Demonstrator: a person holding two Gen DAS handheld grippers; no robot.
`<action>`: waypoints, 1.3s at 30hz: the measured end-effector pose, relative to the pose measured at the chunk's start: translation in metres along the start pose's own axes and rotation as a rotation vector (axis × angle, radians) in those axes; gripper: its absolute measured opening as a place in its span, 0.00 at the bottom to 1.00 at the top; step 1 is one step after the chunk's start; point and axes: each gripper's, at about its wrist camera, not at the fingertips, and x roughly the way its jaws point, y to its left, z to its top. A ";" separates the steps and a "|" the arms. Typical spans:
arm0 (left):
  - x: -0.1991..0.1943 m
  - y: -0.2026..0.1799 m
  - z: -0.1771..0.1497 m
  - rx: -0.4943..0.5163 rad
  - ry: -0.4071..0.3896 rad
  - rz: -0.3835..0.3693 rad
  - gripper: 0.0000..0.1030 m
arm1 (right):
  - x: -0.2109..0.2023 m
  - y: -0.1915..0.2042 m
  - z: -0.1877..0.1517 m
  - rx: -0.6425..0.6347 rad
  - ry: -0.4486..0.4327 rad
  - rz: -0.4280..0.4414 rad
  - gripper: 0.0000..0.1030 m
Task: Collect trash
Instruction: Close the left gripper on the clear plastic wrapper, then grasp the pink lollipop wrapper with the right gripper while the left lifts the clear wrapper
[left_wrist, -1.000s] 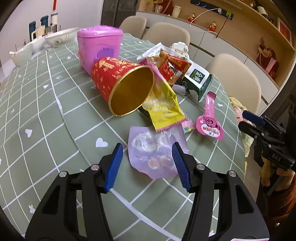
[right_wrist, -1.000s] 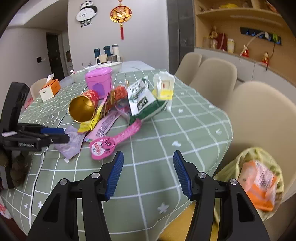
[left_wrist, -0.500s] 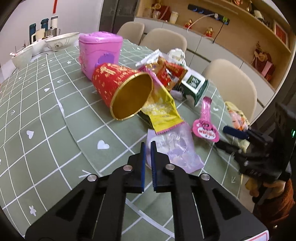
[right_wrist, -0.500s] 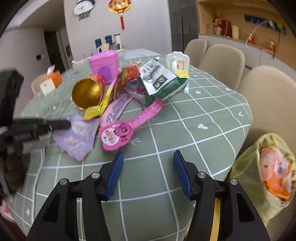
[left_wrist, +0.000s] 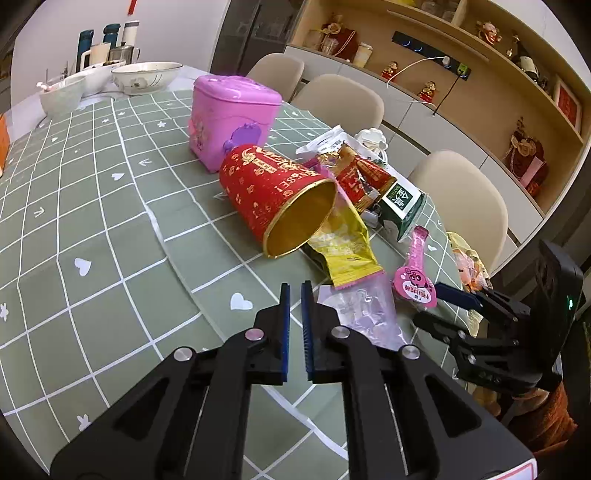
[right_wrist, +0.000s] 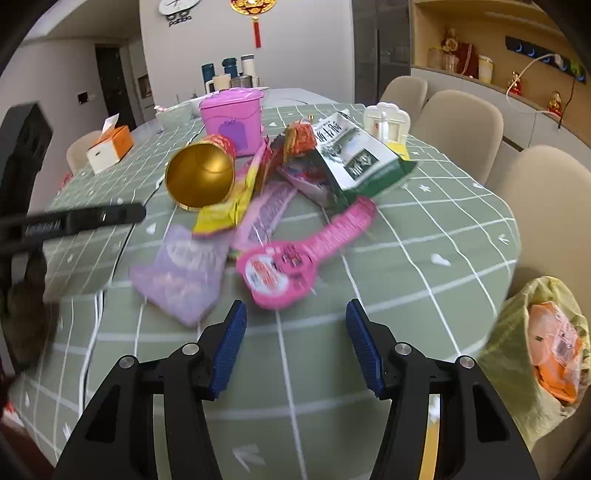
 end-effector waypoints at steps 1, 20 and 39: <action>0.000 0.000 0.000 -0.002 0.000 -0.001 0.09 | 0.003 0.001 0.004 0.008 0.002 0.001 0.52; -0.007 -0.032 -0.021 -0.004 0.129 -0.065 0.29 | -0.039 -0.028 -0.008 0.055 -0.122 -0.114 0.38; 0.005 -0.062 -0.027 0.015 0.010 0.145 0.02 | -0.081 -0.041 -0.037 0.004 -0.247 -0.137 0.38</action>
